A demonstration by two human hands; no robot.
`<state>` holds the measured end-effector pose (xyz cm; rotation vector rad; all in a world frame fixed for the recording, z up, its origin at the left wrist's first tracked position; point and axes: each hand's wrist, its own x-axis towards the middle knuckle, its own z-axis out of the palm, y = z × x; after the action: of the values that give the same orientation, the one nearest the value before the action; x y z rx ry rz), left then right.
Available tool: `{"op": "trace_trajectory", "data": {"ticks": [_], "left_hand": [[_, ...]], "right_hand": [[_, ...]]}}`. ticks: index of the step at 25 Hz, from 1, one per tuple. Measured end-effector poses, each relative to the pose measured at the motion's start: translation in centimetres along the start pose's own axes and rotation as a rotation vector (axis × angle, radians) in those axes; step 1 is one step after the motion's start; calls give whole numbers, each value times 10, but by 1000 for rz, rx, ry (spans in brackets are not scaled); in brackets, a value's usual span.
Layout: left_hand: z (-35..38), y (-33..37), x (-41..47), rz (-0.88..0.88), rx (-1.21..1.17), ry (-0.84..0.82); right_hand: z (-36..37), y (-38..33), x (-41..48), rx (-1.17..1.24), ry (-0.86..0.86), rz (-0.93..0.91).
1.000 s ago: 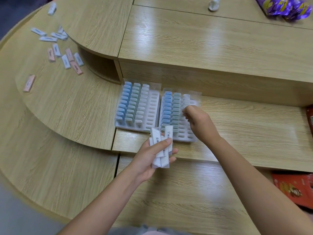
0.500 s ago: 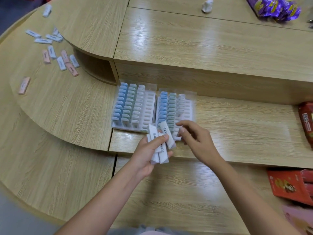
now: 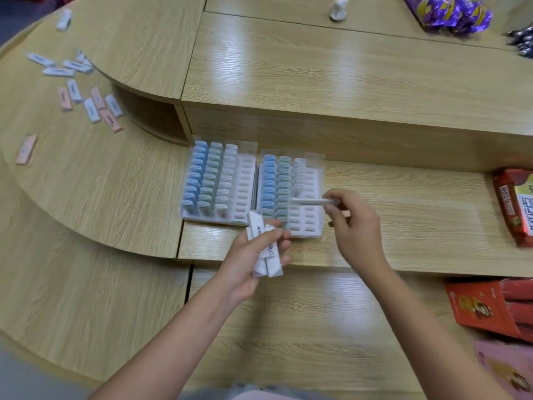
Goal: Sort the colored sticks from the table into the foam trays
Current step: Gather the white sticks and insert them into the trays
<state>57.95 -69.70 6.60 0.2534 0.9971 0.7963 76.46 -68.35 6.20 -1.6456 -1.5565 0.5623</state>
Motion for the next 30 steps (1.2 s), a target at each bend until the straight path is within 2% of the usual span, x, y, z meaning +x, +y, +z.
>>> {"op": "trace_trajectory", "data": {"ticks": [3,6,11,17,19,21,23,24,27,29,30], "left_hand": [[-1,-2,-4,-16,7,-25],[-4,-4,-7,-33,38,-63],[-5,-1,-8,-40,96,-90],[-4,3,-4,-39,111,-100],[-3,3,-4,-43,118,-100],[-2,3,-4,-43,131,-103],[-3,3,-5,-44,144,-109],[-3,3,-6,-46,149,-116],[-3,5,-8,-50,171,-143],[-3,5,-8,-45,187,-156],[-2,5,-9,-44,193,-160]], "right_hand": [[1,14,26,-215,-17,-202],[17,22,33,-388,-92,-272],[28,23,43,-489,-121,-341],[23,37,49,-443,-162,-479],[27,35,48,-396,-202,-441],[34,32,47,-333,-308,-243],[38,34,45,-401,-323,-161],[38,33,42,-454,-302,-190],[32,36,36,-525,-206,-458],[26,22,34,-412,-225,-425],[20,10,31,-283,-253,-314]]}}
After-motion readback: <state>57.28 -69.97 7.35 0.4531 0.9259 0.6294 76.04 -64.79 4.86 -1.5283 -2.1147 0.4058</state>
